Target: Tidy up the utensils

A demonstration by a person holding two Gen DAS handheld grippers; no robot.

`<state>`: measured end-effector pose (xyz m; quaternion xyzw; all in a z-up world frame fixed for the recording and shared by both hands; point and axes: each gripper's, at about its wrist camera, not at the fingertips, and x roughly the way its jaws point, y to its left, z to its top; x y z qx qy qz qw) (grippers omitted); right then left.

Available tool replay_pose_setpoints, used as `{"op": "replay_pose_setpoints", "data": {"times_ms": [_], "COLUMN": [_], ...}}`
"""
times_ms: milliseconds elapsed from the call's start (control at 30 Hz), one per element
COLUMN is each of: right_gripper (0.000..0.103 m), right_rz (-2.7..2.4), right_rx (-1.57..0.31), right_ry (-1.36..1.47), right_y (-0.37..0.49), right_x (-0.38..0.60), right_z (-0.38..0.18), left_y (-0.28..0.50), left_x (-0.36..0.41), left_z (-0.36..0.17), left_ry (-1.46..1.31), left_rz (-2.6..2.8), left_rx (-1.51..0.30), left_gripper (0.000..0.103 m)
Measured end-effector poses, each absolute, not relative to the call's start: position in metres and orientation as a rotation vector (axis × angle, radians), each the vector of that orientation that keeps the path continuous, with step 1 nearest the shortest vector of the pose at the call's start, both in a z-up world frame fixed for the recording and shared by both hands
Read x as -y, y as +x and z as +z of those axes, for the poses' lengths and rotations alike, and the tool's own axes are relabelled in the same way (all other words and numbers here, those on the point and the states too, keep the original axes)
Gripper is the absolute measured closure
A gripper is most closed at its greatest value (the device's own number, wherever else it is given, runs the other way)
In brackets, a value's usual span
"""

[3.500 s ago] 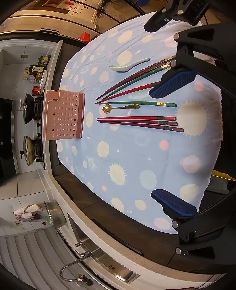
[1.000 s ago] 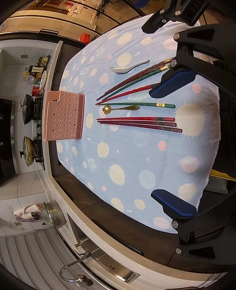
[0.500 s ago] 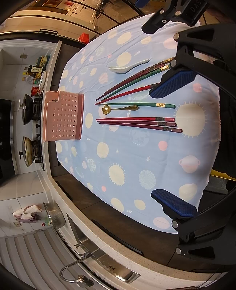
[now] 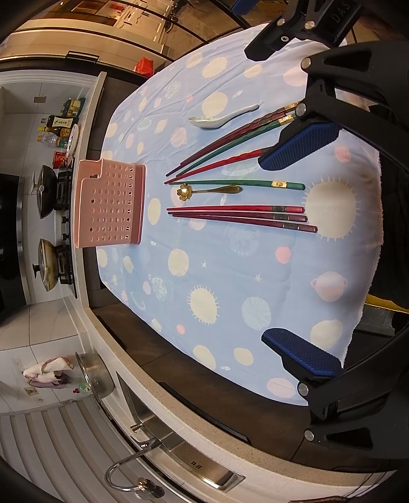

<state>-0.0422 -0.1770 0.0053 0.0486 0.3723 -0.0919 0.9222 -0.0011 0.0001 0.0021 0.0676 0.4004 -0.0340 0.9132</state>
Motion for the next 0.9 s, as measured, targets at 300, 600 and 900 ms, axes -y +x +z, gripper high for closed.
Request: {"op": "replay_pose_setpoints", "data": {"times_ms": [300,600,900], "right_gripper": [0.006,0.006,0.006], "right_rz": [-0.193,-0.208,-0.218], "right_rx": [-0.768,-0.779,-0.789], "right_ry": [0.102,0.107,0.111], "right_y": [-0.04,-0.033,-0.024], "right_x": [0.177,0.189,0.199], "right_z": [0.005,-0.004,-0.015], "left_y": [0.003,0.008,0.017], "left_x": [0.01,0.016,0.024], "left_z": [0.0,-0.005,-0.019], "left_ry": [0.15,0.153,0.183], "left_rz": [-0.077,-0.089,-0.109], "left_rx": [-0.832,-0.847,-0.879], "left_gripper": [0.007,0.007,0.007]}}
